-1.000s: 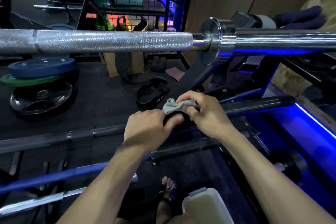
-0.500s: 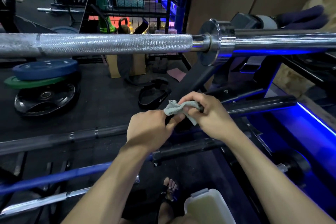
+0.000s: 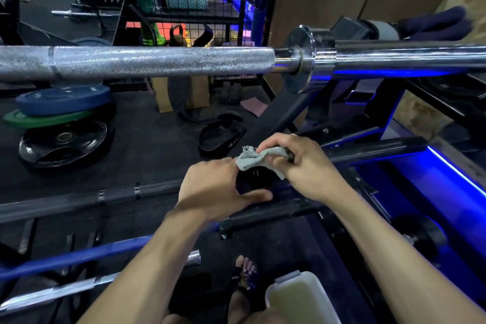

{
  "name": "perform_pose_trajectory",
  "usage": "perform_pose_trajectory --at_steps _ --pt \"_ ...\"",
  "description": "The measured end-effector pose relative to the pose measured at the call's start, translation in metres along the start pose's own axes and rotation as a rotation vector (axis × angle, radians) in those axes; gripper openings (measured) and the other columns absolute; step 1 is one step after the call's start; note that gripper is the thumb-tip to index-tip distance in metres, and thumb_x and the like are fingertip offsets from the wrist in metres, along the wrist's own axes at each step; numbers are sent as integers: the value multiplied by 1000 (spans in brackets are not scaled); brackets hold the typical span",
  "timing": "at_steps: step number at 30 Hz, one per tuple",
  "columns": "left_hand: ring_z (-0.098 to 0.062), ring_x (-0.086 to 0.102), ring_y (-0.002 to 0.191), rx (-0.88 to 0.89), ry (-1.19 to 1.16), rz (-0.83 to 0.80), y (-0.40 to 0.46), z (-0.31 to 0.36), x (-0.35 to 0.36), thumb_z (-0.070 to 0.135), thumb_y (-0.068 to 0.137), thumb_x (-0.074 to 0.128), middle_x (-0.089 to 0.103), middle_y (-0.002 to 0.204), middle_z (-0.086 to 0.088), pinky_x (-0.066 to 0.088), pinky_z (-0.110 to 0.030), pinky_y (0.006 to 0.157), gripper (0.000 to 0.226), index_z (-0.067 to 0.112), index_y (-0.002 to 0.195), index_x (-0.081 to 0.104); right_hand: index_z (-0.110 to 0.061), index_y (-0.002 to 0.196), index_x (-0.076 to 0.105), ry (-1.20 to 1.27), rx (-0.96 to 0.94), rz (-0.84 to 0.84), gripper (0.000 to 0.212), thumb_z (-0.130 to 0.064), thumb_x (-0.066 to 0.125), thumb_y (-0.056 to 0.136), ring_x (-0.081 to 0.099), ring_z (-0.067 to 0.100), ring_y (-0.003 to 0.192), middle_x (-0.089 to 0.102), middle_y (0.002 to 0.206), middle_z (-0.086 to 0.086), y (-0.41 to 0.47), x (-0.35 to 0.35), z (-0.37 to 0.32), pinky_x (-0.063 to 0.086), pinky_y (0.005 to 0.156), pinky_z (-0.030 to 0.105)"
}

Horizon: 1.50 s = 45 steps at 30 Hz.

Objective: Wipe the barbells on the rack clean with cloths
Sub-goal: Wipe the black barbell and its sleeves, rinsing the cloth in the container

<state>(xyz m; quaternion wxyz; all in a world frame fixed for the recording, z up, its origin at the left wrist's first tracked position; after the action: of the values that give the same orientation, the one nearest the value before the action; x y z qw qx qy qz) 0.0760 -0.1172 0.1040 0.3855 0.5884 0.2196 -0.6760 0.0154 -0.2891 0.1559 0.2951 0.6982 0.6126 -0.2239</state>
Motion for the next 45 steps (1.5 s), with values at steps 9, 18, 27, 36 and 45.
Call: perform_pose_trajectory --at_steps 9,18,27,36,45 --pt "-13 65 86 -92 -44 23 1 3 -4 91 83 23 63 80 13 36 -29 60 66 38 102 58 -39 93 70 41 28 55 24 -16 65 96 62 -2 83 69 86 -19 9 11 3 43 69 11" --pt "-12 64 90 -60 -15 9 1 2 -2 85 88 30 70 100 14 37 -32 65 60 38 109 61 -38 96 71 129 -26 -30 21 -18 65 98 65 4 86 70 91 -16 -8 8 -1 49 69 17" --pt "-11 65 86 -94 -2 -8 1 2 -5 93 81 22 69 91 13 36 -31 61 74 36 107 61 -39 100 69 -70 46 145 16 -24 65 97 59 4 85 60 97 -8 7 18 -1 42 69 13" --pt "-11 65 77 -140 -78 -7 -2 7 -11 94 76 29 62 74 15 39 -27 60 74 44 129 45 -21 100 74 569 227 457 17 -9 63 98 68 18 81 76 91 5 -65 -24 57 50 76 37" --pt "-12 67 81 -107 -57 -2 -5 10 -9 95 71 41 61 66 15 46 -29 68 86 50 143 24 -17 124 67 840 327 495 40 -30 75 88 71 33 103 75 113 14 -79 -23 84 55 91 47"
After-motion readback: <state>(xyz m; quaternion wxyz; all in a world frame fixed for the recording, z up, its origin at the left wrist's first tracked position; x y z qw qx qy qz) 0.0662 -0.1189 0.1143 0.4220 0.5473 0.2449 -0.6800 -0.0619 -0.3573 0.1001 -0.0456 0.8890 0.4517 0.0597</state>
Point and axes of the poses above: each hand's wrist, its own y-axis towards the middle knuckle, its own x-axis out of the palm, z = x × y, the point moved 2 cm from there along y, towards the middle knuckle
